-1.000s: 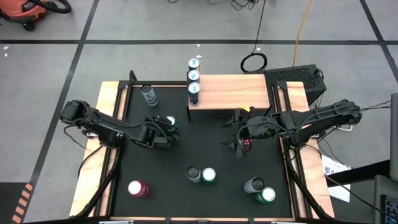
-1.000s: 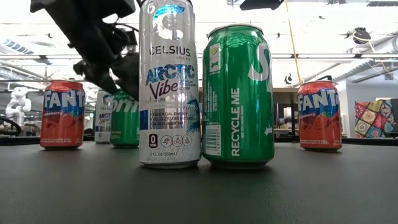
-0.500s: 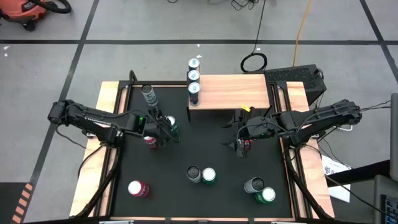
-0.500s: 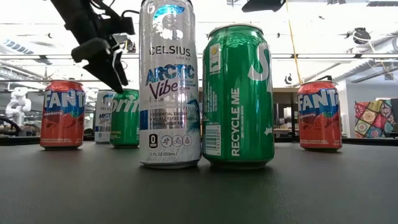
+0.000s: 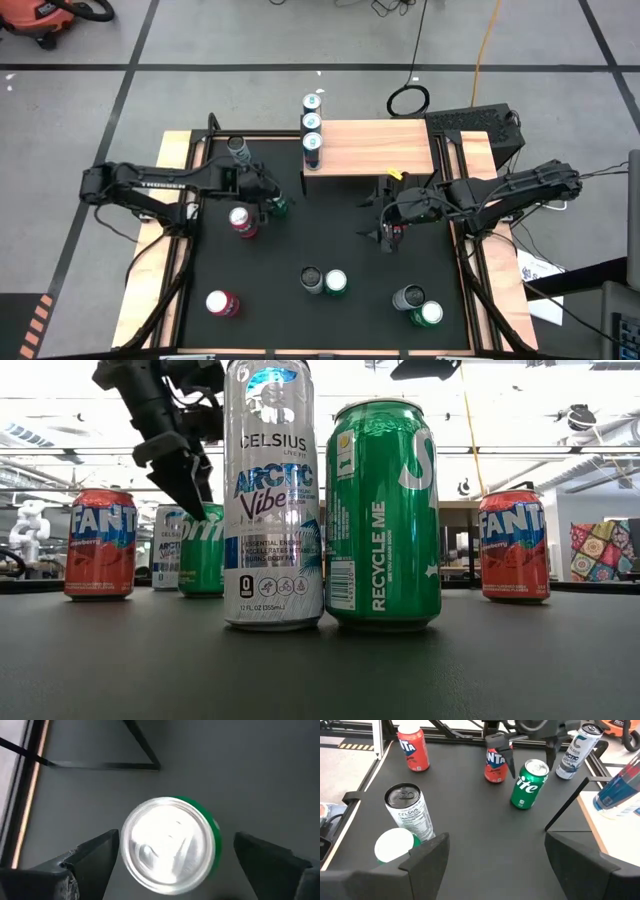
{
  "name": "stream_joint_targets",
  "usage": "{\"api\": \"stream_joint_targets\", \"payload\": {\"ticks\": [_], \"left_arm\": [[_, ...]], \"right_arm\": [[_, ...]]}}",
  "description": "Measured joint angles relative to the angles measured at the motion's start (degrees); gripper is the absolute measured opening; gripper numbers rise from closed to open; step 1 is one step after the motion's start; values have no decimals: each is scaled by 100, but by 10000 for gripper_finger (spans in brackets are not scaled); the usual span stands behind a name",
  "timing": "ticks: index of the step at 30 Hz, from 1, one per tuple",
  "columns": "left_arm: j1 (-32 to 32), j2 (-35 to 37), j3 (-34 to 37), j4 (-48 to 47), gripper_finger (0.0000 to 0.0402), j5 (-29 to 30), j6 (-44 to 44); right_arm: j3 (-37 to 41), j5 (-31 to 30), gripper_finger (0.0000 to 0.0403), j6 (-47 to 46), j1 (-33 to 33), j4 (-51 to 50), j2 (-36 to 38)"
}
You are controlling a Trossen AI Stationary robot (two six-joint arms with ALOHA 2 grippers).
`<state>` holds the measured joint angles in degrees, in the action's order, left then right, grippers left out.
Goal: Place canned beverage on shelf
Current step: Put the top right green soda can on the shelf
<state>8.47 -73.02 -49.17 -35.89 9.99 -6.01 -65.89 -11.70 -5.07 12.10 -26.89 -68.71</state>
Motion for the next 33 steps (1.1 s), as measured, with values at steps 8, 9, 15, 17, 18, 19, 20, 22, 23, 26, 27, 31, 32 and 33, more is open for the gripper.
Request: {"api": "stream_joint_targets", "payload": {"ticks": [8,9,15,17,18,19,20,22,23,26,27,31,32,33], "left_arm": [[257,-248,0,-46,350,-330,-18],[270,-263,0,-67,336,-336,42],[313,-249,0,-22,270,-369,503],[281,-220,5,0,270,-376,766],[229,-198,8,11,270,-375,933],[172,-181,-1,13,270,-383,1131],[102,-157,-47,-7,270,-403,1312],[-87,-89,-178,-2,270,-401,1579],[-203,-51,-258,20,270,-397,1695],[-620,-13,-567,36,270,-281,1895],[-769,-15,-688,24,270,-185,1917],[-1295,-21,-1100,75,270,273,1920],[-1397,-32,-1191,95,270,365,1922],[-1492,-39,-1270,119,270,440,1931]], "right_arm": [[0,0,317,-23,0,-4,0],[0,1,317,-24,0,-3,0],[390,-1,317,-77,0,565,-70],[847,-5,317,-115,0,1354,-115],[1095,-15,317,-113,0,1785,-128],[1358,-54,317,-107,0,2175,-132],[1603,-136,317,-71,1,2593,-139],[1986,-227,317,54,-7,3545,-220],[2142,-275,317,102,-26,3904,-253],[2334,-304,317,167,-80,4691,-486],[2339,-307,317,169,-83,4864,-561],[2340,87,317,92,-126,5689,-902],[2341,153,317,39,-143,5799,-991],[2341,250,318,-1,-165,5910,-1072]]}}
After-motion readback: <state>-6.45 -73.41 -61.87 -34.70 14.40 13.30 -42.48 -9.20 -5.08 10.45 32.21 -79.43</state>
